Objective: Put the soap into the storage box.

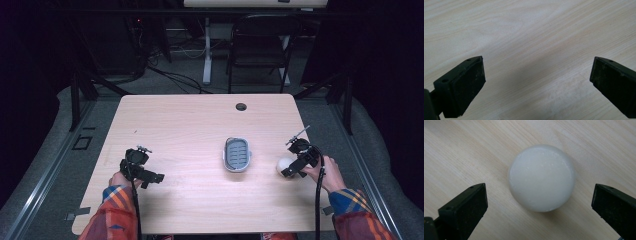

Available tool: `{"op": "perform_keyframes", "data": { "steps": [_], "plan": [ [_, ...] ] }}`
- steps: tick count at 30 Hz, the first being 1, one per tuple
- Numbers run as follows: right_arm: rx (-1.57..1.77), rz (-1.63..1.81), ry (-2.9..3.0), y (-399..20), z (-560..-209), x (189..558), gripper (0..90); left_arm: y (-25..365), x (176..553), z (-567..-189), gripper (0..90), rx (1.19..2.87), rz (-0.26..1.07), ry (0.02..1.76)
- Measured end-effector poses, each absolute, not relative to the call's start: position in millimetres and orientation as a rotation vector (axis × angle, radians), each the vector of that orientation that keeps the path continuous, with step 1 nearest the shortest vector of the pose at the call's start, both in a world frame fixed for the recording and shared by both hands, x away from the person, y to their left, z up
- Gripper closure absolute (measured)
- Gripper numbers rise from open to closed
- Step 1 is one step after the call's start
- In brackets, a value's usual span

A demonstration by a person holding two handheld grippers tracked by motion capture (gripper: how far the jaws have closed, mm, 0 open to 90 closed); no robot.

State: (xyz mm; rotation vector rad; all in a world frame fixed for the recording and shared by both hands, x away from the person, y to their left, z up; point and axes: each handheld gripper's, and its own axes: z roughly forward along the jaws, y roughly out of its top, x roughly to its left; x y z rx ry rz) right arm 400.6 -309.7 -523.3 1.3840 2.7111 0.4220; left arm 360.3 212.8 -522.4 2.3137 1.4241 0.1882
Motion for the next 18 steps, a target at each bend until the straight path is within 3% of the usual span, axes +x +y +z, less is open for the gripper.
{"op": "perform_keyframes", "data": {
  "steps": [18],
  "plan": [
    [1.348,0.278,2.783,-299.8,-531.4,419.6,13.9,211.1,360.4,-521.8,0.0,2.325,0.189,1.415]
  ]
}}
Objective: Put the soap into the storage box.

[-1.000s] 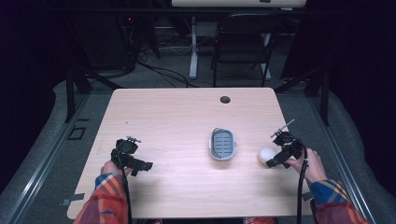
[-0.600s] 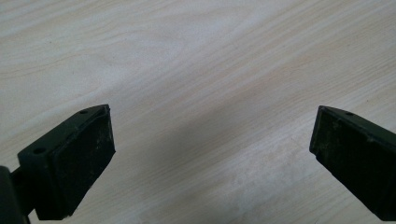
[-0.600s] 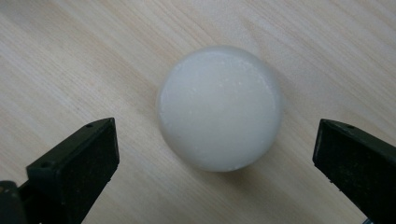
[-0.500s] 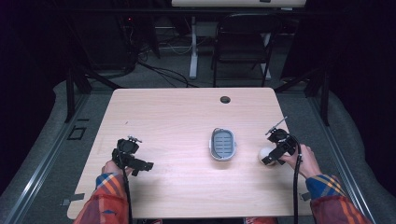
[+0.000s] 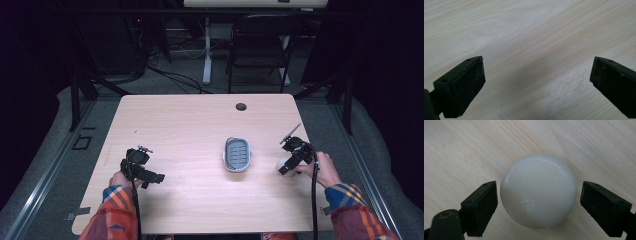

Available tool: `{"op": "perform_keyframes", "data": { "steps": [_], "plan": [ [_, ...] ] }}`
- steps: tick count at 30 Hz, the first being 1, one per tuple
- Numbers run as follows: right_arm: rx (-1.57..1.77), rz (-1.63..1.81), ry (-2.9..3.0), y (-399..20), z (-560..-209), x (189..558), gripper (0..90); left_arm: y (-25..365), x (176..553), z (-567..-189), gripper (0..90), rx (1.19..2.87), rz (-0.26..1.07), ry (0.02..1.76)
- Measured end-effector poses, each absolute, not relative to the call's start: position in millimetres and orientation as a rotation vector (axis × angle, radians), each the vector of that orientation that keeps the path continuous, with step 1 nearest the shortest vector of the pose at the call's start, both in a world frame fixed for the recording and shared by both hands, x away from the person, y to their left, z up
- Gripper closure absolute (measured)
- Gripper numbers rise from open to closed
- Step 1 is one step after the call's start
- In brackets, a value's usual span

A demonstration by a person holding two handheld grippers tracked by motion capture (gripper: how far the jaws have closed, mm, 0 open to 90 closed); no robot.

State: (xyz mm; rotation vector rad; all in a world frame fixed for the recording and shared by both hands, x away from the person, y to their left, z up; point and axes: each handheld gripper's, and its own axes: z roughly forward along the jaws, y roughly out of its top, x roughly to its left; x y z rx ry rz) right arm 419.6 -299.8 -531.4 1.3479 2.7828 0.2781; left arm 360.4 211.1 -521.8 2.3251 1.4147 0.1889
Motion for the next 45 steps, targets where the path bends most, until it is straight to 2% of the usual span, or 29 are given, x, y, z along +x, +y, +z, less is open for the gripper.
{"op": "perform_keyframes", "data": {
  "steps": [14,15,17,19,23,28,29,35,45],
  "plan": [
    [1.368,0.248,2.772,-291.7,-539.7,421.4,22.2,211.6,352.4,-516.1,0.0,2.297,0.217,1.413],
    [1.322,0.164,2.804,-290.7,-538.7,423.4,22.5,212.0,345.8,-511.3,0.1,2.259,0.24,1.411],
    [1.373,0.244,2.762,-289.3,-543.6,420.6,22.6,212.6,343.4,-508.8,0.1,2.25,0.255,1.406],
    [1.292,0.104,2.827,-289.6,-538.2,425.3,22.8,216.0,337.1,-504.0,0.1,2.19,0.286,1.411],
    [1.312,0.13,2.808,-288.7,-540.0,424.0,23.0,219.0,326.7,-499.7,0.1,2.116,0.291,1.427],
    [1.309,0.135,2.8,-288.1,-539.9,423.4,23.3,219.3,321.9,-498.4,0.0,2.109,0.293,1.409],
    [1.347,0.221,2.747,-286.4,-544.4,419.9,23.3,219.2,324.3,-500.8,0.0,2.125,0.272,1.415],
    [1.287,0.132,2.791,-287.2,-533.6,422.4,23.4,216.6,328.9,-503.5,0.0,2.155,0.243,1.404],
    [1.276,0.186,2.778,-283.1,-520.0,417.9,23.4,216.5,330.2,-503.5,0.0,2.157,0.242,1.395]
  ]
}}
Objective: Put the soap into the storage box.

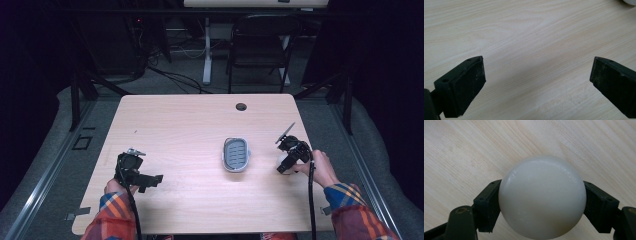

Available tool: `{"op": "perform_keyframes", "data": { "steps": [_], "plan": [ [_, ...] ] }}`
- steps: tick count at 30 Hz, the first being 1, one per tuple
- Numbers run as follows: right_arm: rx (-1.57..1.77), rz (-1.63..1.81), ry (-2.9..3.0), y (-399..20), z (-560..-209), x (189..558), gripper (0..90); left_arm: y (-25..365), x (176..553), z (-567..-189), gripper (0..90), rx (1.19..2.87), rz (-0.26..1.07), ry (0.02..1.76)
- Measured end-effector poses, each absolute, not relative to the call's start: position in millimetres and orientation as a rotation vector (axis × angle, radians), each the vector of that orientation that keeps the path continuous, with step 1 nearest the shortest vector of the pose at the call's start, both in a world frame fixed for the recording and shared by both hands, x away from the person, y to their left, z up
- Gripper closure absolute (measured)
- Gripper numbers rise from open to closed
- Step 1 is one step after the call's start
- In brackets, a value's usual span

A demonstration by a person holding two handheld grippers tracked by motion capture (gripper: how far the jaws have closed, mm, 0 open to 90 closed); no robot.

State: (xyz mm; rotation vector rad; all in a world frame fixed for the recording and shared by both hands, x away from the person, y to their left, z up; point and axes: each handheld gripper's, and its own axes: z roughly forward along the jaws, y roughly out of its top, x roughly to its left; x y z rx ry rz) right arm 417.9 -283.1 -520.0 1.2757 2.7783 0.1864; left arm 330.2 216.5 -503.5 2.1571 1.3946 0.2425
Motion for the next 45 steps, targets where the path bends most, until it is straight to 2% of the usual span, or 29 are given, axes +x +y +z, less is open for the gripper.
{"op": "perform_keyframes", "data": {
  "steps": [15,45],
  "plan": [
    [1.258,0.23,2.761,-277.0,-505.6,417.5,23.4,215.3,330.8,-503.1,0.0,2.163,0.245,1.39],
    [1.139,0.289,2.778,-236.4,-470.1,431.7,23.4,213.1,331.8,-503.6,0.0,2.174,0.252,1.38]
  ]
}}
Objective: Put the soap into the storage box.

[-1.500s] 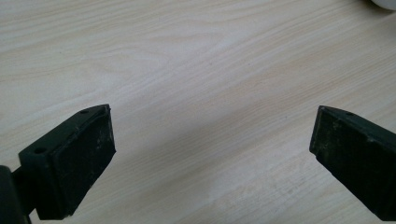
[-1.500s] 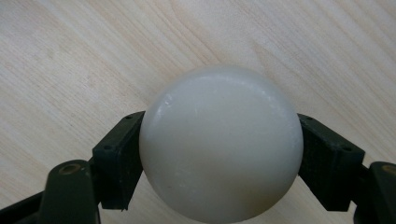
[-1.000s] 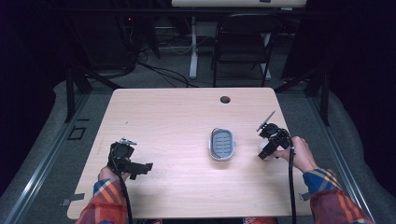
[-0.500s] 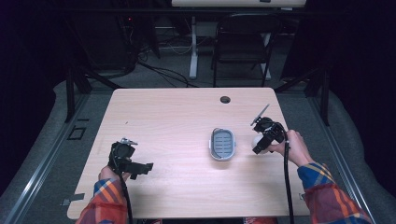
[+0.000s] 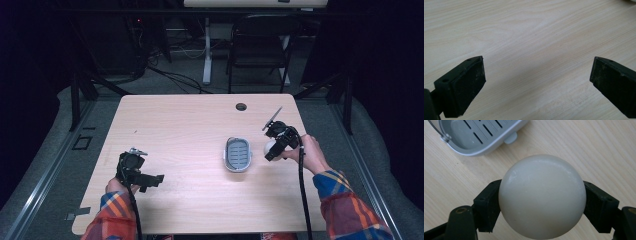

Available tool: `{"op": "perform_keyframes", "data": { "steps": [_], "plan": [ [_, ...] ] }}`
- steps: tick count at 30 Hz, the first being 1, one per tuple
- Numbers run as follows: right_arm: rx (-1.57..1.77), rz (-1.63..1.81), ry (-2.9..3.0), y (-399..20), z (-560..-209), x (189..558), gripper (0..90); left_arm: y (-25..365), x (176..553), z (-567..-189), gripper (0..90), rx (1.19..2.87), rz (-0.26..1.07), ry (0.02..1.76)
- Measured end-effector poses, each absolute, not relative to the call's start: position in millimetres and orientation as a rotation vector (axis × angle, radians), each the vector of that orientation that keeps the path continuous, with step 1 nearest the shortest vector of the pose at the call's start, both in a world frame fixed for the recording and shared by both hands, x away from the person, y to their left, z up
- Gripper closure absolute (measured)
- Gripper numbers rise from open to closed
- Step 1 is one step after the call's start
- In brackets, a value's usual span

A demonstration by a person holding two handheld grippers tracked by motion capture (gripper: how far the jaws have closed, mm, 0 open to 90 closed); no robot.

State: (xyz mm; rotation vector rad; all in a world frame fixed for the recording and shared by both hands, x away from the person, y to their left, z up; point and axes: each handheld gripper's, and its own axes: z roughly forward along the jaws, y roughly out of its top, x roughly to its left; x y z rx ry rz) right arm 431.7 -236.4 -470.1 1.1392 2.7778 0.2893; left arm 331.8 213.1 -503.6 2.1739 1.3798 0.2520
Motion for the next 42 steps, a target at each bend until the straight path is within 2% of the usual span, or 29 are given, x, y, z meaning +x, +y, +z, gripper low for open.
{"op": "perform_keyframes", "data": {
  "steps": [42],
  "plan": [
    [0.994,0.311,2.847,-175.4,-454.5,449.5,23.5,212.5,333.1,-504.4,0.0,2.198,0.232,1.371]
  ]
}}
